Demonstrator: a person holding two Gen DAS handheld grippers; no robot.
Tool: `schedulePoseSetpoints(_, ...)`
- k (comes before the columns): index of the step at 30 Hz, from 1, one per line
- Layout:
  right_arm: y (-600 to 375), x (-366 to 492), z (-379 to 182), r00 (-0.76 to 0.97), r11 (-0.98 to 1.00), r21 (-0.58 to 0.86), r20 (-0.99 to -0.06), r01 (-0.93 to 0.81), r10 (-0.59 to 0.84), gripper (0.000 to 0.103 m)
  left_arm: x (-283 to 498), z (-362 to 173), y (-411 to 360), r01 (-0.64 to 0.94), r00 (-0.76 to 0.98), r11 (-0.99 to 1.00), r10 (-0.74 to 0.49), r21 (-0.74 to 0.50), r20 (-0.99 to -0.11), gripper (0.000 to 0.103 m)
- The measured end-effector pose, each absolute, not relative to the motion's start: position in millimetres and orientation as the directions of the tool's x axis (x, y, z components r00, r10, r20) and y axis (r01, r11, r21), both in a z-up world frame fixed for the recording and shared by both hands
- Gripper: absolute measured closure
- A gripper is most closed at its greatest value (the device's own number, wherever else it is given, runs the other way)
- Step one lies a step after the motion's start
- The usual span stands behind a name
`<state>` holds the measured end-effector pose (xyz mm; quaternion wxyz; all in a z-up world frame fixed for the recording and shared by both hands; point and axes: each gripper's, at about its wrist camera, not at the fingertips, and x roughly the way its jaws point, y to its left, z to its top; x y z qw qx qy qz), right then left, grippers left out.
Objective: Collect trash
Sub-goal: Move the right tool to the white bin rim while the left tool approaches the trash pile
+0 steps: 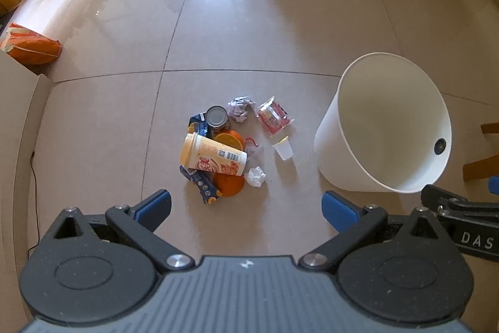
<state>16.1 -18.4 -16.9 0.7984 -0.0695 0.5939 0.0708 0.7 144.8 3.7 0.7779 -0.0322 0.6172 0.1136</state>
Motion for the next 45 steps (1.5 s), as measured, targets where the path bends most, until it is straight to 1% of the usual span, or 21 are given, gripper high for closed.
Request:
schedulePoseSetpoints(5, -17, 18, -19, 0.279, 0.979, -0.029, -0.96, -0.203, 0.03, 0.0, 4, 2, 148, -0.235, 0.214, 0.968, 0.135, 0.083, -0.967, 0.001)
schedulePoseSetpoints(9, -17, 18, -19, 0.279, 0.981, -0.027, -0.96, -0.191, 0.028, 0.0, 6, 2, 148, -0.212, 0.229, 0.973, 0.141, 0.092, -0.963, 0.001)
schedulePoseSetpoints(17, -9, 18, -23, 0.279, 0.988, -0.051, -0.96, -0.143, -0.009, 0.0, 12, -8, 159, -0.165, 0.227, 0.985, 0.086, 0.049, -0.97, 0.001)
schedulePoseSetpoints(26, 8, 14, -30, 0.278, 0.996, -0.071, -0.959, -0.053, -0.054, 0.0, 23, -24, 173, -0.022, 0.234, 0.999, 0.044, 0.04, -0.971, 0.001)
schedulePoseSetpoints(34, 20, 13, -41, 0.293, 0.995, -0.097, -0.952, -0.014, -0.089, 0.0, 37, -38, 191, 0.076, 0.237, 0.996, 0.024, 0.043, -0.971, 0.001)
schedulePoseSetpoints(45, 0, 24, -69, 0.292, 0.995, -0.099, -0.951, 0.032, -0.104, 0.0, 44, -64, 207, 0.025, 0.219, 0.997, 0.066, 0.073, -0.974, 0.001)
